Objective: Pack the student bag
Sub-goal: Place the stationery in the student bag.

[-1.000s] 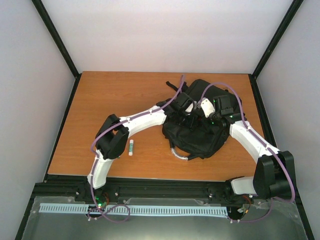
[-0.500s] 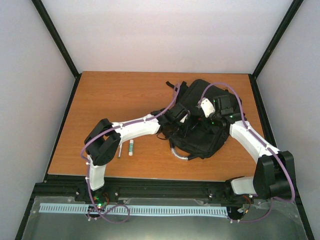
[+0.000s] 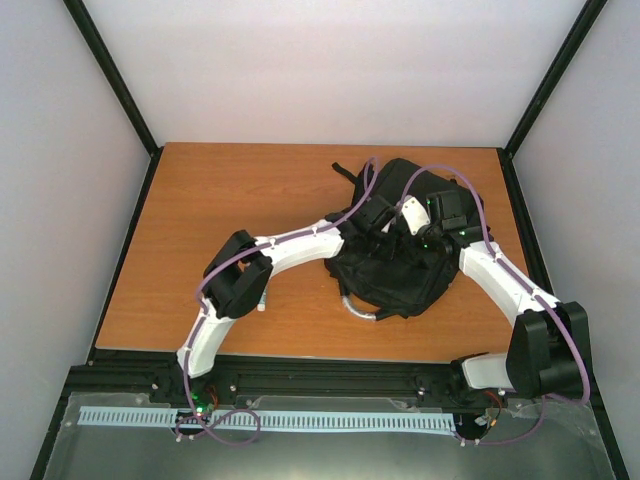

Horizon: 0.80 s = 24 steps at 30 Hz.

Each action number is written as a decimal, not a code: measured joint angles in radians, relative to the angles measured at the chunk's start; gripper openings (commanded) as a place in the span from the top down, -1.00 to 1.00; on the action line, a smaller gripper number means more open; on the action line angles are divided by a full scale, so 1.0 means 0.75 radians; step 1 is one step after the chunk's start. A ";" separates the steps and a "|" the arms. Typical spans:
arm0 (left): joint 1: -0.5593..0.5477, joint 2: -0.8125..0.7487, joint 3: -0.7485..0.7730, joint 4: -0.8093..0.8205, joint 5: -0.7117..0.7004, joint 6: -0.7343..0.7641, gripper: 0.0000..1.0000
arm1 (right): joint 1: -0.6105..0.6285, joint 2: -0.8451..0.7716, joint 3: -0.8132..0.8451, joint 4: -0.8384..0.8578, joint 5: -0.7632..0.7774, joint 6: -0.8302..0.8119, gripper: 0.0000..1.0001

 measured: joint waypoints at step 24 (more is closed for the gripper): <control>0.004 -0.144 -0.138 0.127 -0.034 -0.025 0.88 | -0.033 0.002 0.000 -0.003 -0.018 0.010 0.94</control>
